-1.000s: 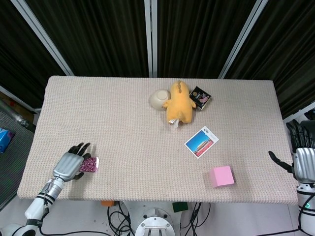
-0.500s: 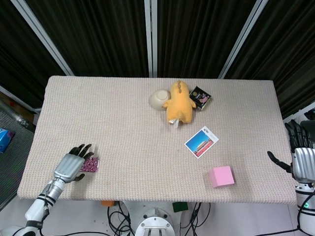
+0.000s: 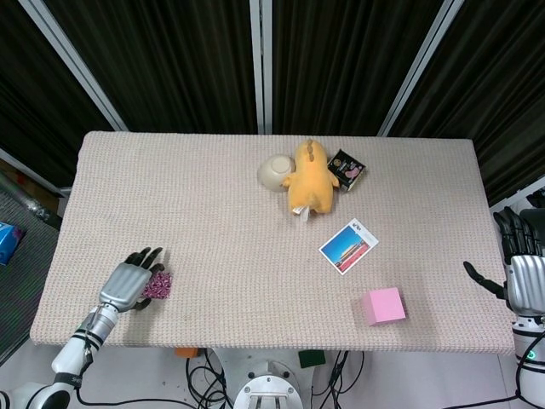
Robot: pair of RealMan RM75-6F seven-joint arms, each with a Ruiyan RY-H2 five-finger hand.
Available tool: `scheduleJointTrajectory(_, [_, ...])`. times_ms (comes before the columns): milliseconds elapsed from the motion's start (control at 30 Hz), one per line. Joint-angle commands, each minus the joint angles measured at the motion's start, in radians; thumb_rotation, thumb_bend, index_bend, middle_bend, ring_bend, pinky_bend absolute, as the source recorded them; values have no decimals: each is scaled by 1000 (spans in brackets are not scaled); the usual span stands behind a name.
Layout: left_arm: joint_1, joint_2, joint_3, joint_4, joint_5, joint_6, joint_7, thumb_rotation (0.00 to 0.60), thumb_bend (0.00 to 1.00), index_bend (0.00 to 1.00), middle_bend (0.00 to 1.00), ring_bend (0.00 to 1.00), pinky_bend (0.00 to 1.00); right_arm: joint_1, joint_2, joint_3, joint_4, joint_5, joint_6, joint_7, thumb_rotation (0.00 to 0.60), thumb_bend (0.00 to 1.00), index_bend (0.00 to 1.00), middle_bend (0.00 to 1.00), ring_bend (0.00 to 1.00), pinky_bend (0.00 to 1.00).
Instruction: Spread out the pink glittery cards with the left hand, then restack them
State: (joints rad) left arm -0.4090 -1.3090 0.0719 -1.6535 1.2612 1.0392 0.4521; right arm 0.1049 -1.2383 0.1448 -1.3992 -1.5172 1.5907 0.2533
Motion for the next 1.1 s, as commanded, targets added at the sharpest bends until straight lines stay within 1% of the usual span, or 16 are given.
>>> scheduleJointTrajectory(33, [-1,4,-1,-5,-16,-7,13,600,202,256,0,0,139,0,-1,0,2,0,1,2,600,463,0,0,0,0])
scheduleJointTrajectory(167, [0,3,0,-8,-17,-7,9,600,202,290,0,0,139,0,-4,-1,7,2,-2,5,600,463,0,0,0,0])
scheduleJointTrajectory(333, [4,-5,-1,0,-1,8,-1,600,202,395,0,0,139,-1,-5,-1,11,3,-2,7,600,463,0,0,0,0])
scheduleJointTrajectory(600, [10,-11,-2,9,4,16,-11,600,202,413,0,0,139,-1,-7,-3,14,4,-6,7,600,463,0,0,0,0])
scheduleJointTrajectory(733, [11,-6,1,6,7,14,-10,600,202,371,0,0,139,-1,-6,-3,12,4,-6,5,600,462,0,0,0,0])
scheduleJointTrajectory(900, [14,1,4,-2,16,21,-11,600,203,243,0,0,139,-2,-4,-2,9,4,-3,4,600,462,0,0,0,0])
scheduleJointTrajectory(1000, [16,6,5,-7,22,26,-9,600,203,197,0,0,139,-2,-4,-3,8,3,-2,3,600,463,0,0,0,0])
scheduleJointTrajectory(1100, [19,9,6,-12,23,28,-9,600,203,188,0,0,139,-3,-4,-3,8,3,-1,3,600,463,0,0,0,0])
